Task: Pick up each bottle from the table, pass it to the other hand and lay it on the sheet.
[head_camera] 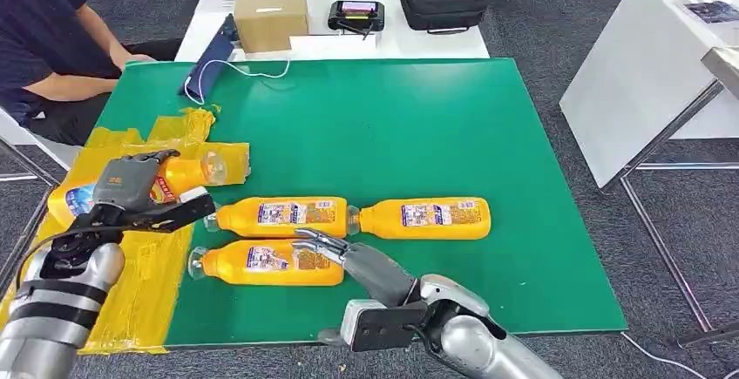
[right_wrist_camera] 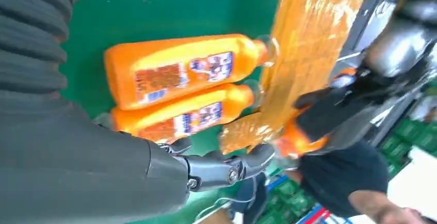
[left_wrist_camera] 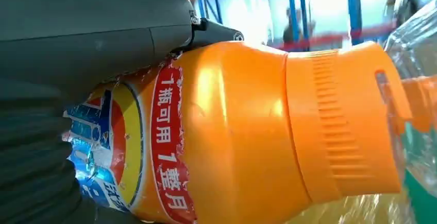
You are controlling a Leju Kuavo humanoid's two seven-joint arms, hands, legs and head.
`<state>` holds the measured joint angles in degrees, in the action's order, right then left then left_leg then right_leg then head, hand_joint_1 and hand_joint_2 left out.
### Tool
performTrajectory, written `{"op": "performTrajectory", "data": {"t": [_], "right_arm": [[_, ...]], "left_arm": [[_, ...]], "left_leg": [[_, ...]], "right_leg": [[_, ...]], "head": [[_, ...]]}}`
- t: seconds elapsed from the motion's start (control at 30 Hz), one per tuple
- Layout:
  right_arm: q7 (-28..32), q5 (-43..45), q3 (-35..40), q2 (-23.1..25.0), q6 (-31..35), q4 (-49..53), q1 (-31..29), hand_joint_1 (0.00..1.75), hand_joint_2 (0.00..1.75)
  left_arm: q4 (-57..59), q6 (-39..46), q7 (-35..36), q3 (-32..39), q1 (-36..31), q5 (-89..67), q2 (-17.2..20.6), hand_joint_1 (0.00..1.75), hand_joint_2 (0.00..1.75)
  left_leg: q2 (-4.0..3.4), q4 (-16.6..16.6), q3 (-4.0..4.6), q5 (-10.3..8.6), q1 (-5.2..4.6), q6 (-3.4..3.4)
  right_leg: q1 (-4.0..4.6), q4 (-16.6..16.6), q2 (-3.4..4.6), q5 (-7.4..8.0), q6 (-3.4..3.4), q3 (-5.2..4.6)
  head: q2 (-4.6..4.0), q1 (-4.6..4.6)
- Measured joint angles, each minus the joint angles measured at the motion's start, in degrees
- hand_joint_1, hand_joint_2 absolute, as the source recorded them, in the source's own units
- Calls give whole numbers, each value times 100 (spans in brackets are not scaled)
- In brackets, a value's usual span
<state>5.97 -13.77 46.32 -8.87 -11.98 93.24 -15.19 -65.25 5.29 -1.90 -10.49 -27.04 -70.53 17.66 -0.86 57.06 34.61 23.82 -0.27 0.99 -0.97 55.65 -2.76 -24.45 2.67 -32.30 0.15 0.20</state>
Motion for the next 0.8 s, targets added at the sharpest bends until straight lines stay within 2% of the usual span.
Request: {"op": "performTrajectory", "data": {"t": [0.03, 0.27, 0.3, 0.43, 0.57, 0.8], "right_arm": [[-9, 9, 41, 26, -2, -35, -39, 0, 175], [-181, -374, 159, 87, 308, -201, -206, 0, 175], [-190, -400, 166, 87, 326, -216, -222, 0, 175], [-208, -481, 194, 107, 380, -262, -264, 0, 175], [-483, -1406, 242, 150, 815, -286, -315, 0, 175], [-1036, -2229, 310, 561, 1224, -797, -635, 0, 175]], "left_arm": [[279, -11, -94, -57, -137, 68, 2, 0, 175], [1396, -723, -841, -295, -530, 1045, 195, 0, 175], [1471, -732, -863, -308, -545, 1073, 236, 0, 0], [1664, -780, -883, -349, -584, 1126, 326, 0, 0], [1660, -1088, -1055, -402, -511, 1736, 502, 0, 0], [1164, -1477, -1202, -411, -255, 2847, 887, 0, 0]], "left_leg": [[0, 0, 0, 0, 0, 0], [-20, 0, 2, 0, 0, -1], [-20, 0, 2, 0, 0, -1], [-19, -1, 3, 0, 0, -1], [-20, -1, 3, 0, 0, -1], [-19, -1, 4, -5, 6, -8]], "right_leg": [[0, 1, 0, 3, -4, 0], [1, 4, 8, 8, -13, -10], [1, 4, 7, 7, -14, -11], [1, 4, 6, 7, -14, -11], [1, 7, 12, 8, -15, -9], [6, 10, 10, 6, -17, -16]], "head": [[0, 0], [0, 0], [0, 0], [0, 0], [0, 0], [0, 0]]}}
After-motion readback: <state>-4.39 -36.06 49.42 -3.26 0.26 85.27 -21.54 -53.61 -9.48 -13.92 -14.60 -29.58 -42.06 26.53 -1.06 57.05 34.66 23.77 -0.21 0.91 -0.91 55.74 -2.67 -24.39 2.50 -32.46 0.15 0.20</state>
